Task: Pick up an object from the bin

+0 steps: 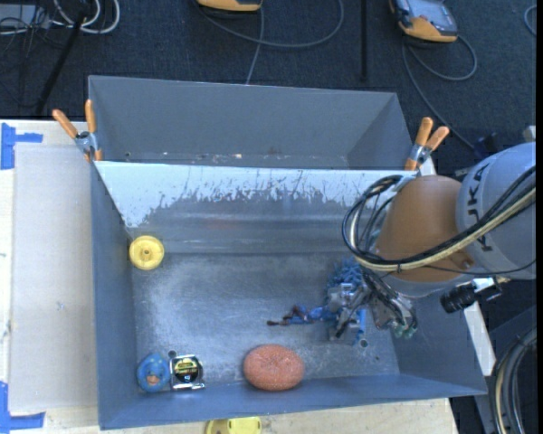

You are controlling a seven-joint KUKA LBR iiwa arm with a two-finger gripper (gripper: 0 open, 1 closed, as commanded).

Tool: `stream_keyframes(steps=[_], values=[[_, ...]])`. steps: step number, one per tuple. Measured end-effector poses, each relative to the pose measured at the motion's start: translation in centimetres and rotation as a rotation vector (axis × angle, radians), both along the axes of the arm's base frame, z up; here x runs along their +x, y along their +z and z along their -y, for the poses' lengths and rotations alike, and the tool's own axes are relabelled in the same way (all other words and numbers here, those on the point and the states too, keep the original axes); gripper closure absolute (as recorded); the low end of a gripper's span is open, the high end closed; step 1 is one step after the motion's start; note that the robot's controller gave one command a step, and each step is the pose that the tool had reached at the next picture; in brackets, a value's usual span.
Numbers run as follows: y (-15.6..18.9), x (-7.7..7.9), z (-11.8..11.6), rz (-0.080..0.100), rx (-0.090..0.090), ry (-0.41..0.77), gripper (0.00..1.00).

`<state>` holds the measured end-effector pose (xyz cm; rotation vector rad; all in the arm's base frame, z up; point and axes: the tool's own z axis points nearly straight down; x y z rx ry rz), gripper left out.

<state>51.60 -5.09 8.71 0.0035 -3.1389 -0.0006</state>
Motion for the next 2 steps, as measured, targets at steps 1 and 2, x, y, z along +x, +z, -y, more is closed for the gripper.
stream_keyframes(steps=[1,2], values=[[0.0,0.0,0.0,0.0,0.0,0.001,1.0],[12.8,-1.1,1.1,0.003,0.0,0.036,1.0]])
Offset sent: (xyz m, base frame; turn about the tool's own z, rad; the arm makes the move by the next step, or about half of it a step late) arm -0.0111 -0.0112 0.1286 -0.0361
